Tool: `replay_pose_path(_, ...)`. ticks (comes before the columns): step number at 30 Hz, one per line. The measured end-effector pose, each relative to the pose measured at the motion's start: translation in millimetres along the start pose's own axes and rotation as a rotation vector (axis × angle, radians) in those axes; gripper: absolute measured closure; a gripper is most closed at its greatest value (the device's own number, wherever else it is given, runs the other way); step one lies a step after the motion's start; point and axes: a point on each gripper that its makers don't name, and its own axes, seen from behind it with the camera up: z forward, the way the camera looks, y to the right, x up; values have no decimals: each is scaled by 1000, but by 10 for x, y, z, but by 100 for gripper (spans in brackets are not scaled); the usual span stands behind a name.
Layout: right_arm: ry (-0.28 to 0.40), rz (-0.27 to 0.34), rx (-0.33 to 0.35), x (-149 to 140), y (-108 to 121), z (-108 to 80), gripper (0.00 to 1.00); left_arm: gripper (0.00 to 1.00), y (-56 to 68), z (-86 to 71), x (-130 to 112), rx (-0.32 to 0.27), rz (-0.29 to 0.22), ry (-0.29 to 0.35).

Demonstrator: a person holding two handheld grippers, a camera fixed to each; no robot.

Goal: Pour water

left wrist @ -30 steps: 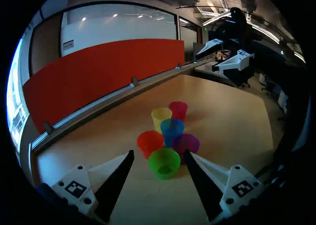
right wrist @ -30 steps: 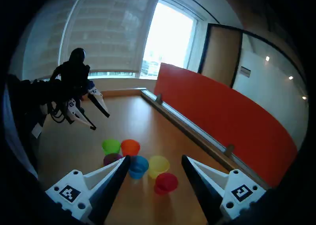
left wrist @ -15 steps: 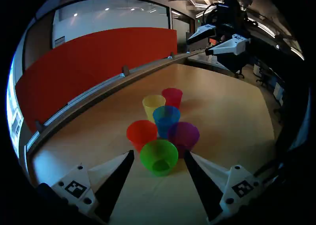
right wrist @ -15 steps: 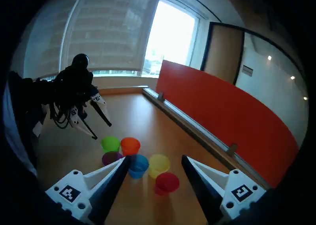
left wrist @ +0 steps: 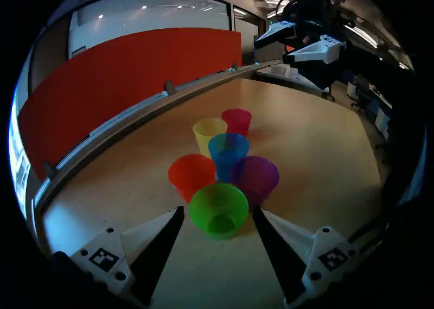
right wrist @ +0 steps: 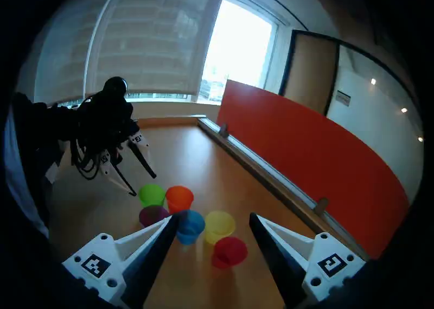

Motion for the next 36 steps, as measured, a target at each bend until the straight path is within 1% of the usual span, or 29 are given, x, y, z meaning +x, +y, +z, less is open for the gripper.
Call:
replay_pose_path(3, 0, 4, -4, -17, 18, 12, 0, 6, -6, 35, -13, 4, 8, -3)
replay_pose_path(9, 1, 13, -5, -32, 45, 16, 0, 7, 27, 107, -61, -7, 13, -16)
replay_pose_path(21, -5, 9, 4, -93, 25, 50, 0, 7, -10, 221, -96, -3, 24, -26)
replay_pose_path(36, -8, 17, 8, -162, 60, 88, 0, 7, -17, 359, -135, -12, 32, -35)
